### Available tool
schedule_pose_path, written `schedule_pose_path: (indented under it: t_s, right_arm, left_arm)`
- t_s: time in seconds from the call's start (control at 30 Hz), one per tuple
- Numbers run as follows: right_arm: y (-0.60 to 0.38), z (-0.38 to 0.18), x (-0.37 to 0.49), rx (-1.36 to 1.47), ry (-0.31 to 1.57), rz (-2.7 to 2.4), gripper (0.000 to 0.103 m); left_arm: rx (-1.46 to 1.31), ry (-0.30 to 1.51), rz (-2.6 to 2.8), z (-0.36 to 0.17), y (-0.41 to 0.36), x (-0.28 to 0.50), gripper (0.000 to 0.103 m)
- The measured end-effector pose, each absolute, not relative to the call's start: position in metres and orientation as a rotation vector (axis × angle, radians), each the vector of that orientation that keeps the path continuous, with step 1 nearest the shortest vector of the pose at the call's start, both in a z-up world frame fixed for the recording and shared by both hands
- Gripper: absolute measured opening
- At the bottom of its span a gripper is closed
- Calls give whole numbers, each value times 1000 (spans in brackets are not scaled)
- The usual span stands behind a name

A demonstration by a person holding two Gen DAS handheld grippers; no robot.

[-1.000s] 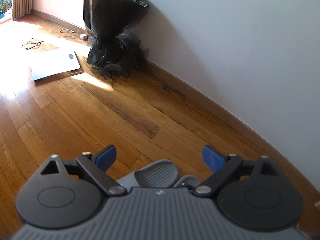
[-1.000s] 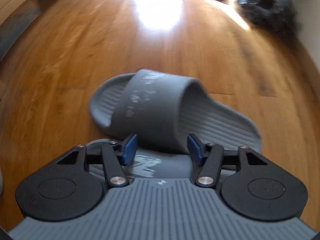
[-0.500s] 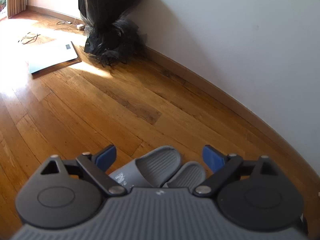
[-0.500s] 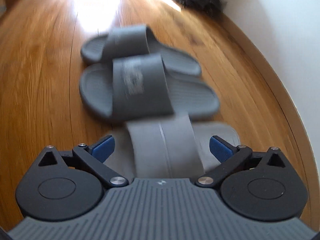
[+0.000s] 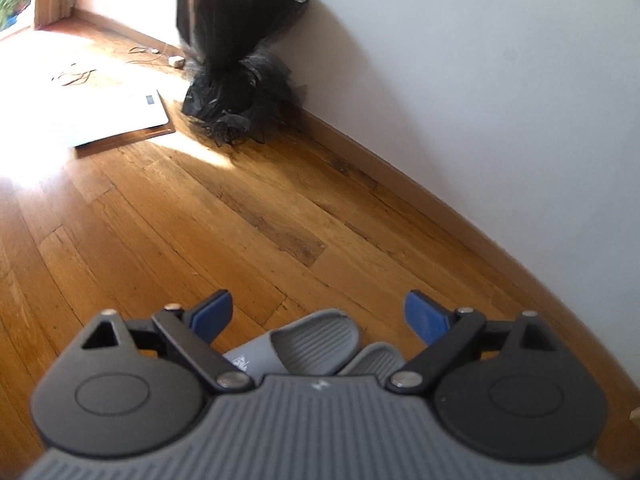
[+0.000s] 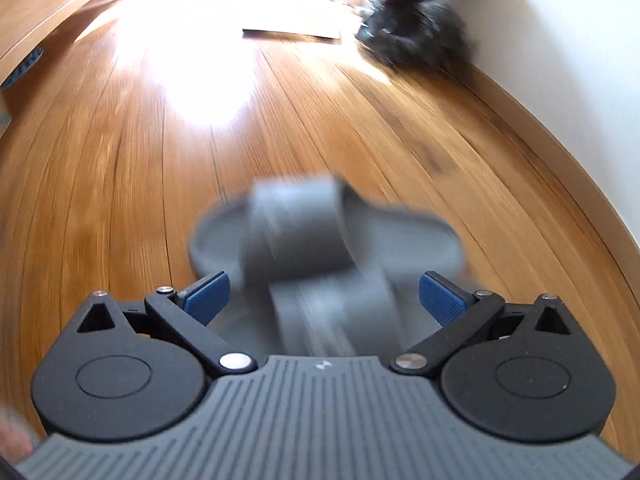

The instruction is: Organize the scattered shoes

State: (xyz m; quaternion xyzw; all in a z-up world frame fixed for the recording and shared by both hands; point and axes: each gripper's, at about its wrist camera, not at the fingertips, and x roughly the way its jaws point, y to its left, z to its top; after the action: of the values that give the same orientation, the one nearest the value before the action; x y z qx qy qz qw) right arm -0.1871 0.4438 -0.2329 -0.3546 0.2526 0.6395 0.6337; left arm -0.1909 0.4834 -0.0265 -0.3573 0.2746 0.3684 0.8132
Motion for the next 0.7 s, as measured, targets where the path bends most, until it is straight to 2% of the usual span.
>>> schedule_pose_path:
  t_s: [0.07, 0.1, 0.17, 0.2, 0.37, 0.6, 0.67, 0.7]
  right_arm:
    - [474, -250, -200, -888, 558, 1423, 102]
    - [487, -266, -211, -985, 529, 1406, 99]
    - [491, -287, -221, -1126, 436, 1391, 85]
    - [490, -298, -223, -1206, 363, 1387, 85]
    - [478, -298, -204, -1275, 259, 1579, 84]
    - [458, -296, -199, -1254, 228, 1624, 86]
    - [448, -284, -202, -1167, 253, 1589, 88]
    - [440, -274, -202, -1101, 271, 1579, 93]
  left_arm:
    - [-819, 505, 794, -17, 489, -202, 93]
    - [-827, 462, 814, -10, 490, -208, 97]
    - [-825, 420, 842, -1, 491, -212, 103]
    - [-822, 408, 850, 2, 492, -213, 103]
    - [-844, 432, 823, -1, 491, -204, 103]
    - [-816, 483, 776, -6, 483, -193, 103]
    - [-812, 497, 762, -8, 481, -193, 103]
    - [-810, 502, 758, -8, 480, -193, 103]
